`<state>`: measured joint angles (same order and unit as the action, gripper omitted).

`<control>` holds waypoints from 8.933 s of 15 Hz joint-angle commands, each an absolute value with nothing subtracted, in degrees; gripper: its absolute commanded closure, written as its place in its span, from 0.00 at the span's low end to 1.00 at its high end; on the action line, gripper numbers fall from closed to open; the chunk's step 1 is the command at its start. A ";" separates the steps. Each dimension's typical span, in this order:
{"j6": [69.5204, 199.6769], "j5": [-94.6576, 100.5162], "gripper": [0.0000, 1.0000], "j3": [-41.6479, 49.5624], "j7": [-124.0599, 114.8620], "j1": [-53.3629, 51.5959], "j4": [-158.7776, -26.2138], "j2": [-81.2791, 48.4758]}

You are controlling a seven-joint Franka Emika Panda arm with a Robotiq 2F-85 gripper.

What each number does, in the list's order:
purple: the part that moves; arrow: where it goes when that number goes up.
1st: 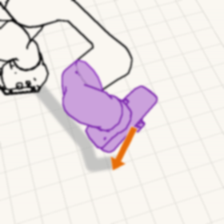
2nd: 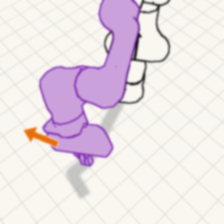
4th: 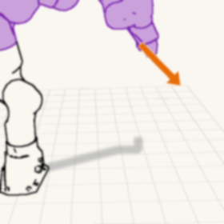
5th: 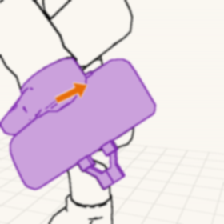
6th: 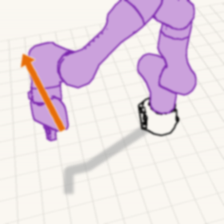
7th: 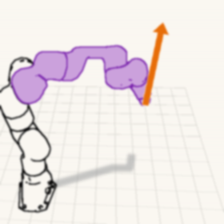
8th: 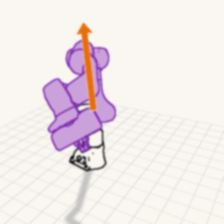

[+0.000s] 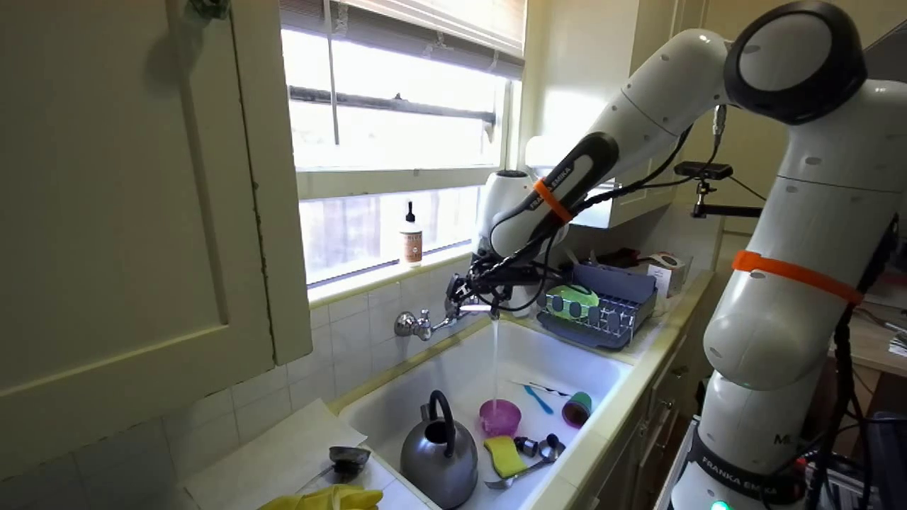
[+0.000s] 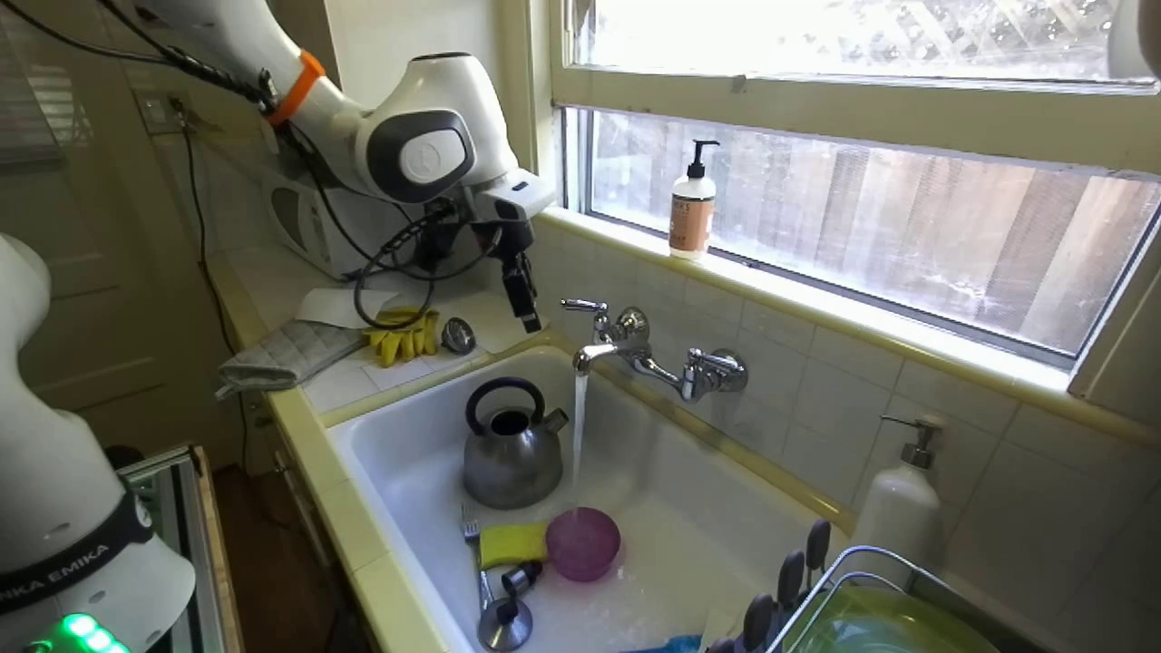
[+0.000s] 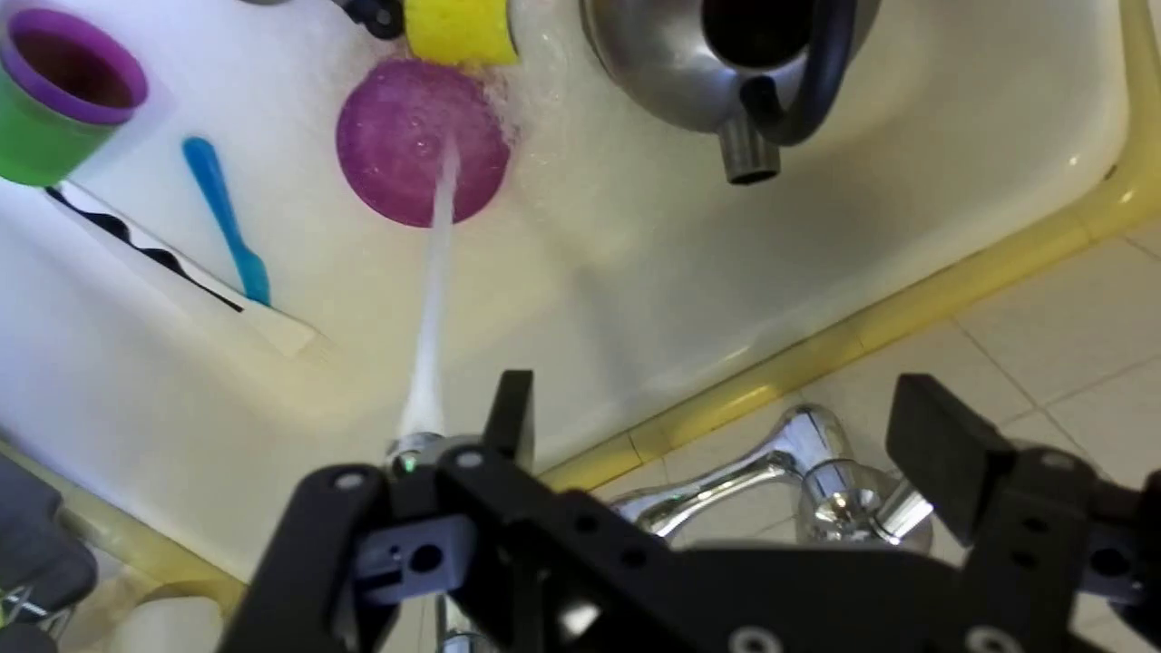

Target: Push the faucet on the left backwards then pour the liquid out of the purple bowl.

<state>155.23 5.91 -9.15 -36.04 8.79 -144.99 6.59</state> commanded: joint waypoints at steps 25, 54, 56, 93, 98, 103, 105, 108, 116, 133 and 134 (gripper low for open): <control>158.62 8.29 0.00 2.13 -50.06 -3.37 -122.94 -19.19; 148.10 1.02 0.00 4.82 -58.73 -9.51 -113.25 -23.91; 149.61 0.98 0.00 5.08 -59.32 -9.60 -112.57 -24.65; 139.80 4.03 0.00 4.89 -11.76 1.42 -142.41 4.20; 138.19 3.71 0.00 8.05 1.40 6.06 -144.34 7.77; 140.32 8.05 0.00 12.18 6.27 11.44 -145.91 8.27; 139.92 6.06 0.00 11.51 5.68 10.75 -144.18 6.68; 139.92 6.01 0.00 11.13 5.62 10.52 -143.98 6.61; 139.92 6.00 0.00 10.81 5.56 10.33 -143.95 6.57; 155.13 -33.24 0.00 15.77 55.28 16.06 -140.50 -10.49; 157.17 -29.02 0.00 16.89 51.80 15.27 -144.04 -6.15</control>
